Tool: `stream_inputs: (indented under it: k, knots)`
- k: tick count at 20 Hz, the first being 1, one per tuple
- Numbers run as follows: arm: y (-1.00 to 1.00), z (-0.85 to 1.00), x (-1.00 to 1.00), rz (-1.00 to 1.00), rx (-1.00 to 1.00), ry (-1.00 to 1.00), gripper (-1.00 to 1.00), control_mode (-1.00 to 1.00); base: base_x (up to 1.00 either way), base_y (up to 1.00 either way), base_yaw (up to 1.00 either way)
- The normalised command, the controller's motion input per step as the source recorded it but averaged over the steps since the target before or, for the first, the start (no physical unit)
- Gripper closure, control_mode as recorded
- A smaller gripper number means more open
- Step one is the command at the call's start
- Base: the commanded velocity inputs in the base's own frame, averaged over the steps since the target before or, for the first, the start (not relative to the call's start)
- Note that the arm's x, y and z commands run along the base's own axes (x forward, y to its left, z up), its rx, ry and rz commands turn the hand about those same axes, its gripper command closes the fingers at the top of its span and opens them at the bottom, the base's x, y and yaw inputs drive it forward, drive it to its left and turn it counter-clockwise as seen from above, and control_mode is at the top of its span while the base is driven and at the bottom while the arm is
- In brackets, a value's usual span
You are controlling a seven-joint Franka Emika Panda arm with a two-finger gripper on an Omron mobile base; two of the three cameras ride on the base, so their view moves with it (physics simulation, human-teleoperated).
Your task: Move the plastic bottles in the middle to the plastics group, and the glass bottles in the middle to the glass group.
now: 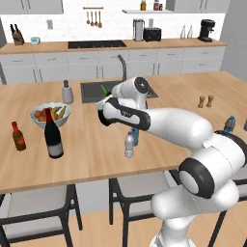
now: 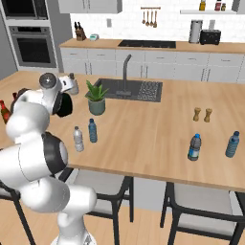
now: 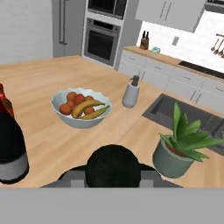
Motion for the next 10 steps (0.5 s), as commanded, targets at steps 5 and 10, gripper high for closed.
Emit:
stream_inputs:
  k: [5, 10]
  knots:
    - [0.07, 0.18, 0.0, 0.02, -0.06, 0.3, 1.0, -1.0, 0.0, 0.0, 0.0]
    - [0.0, -0.26, 0.0, 0.04, 0.01, 0.08, 1.0, -1.0, 0.0, 0.0, 0.0]
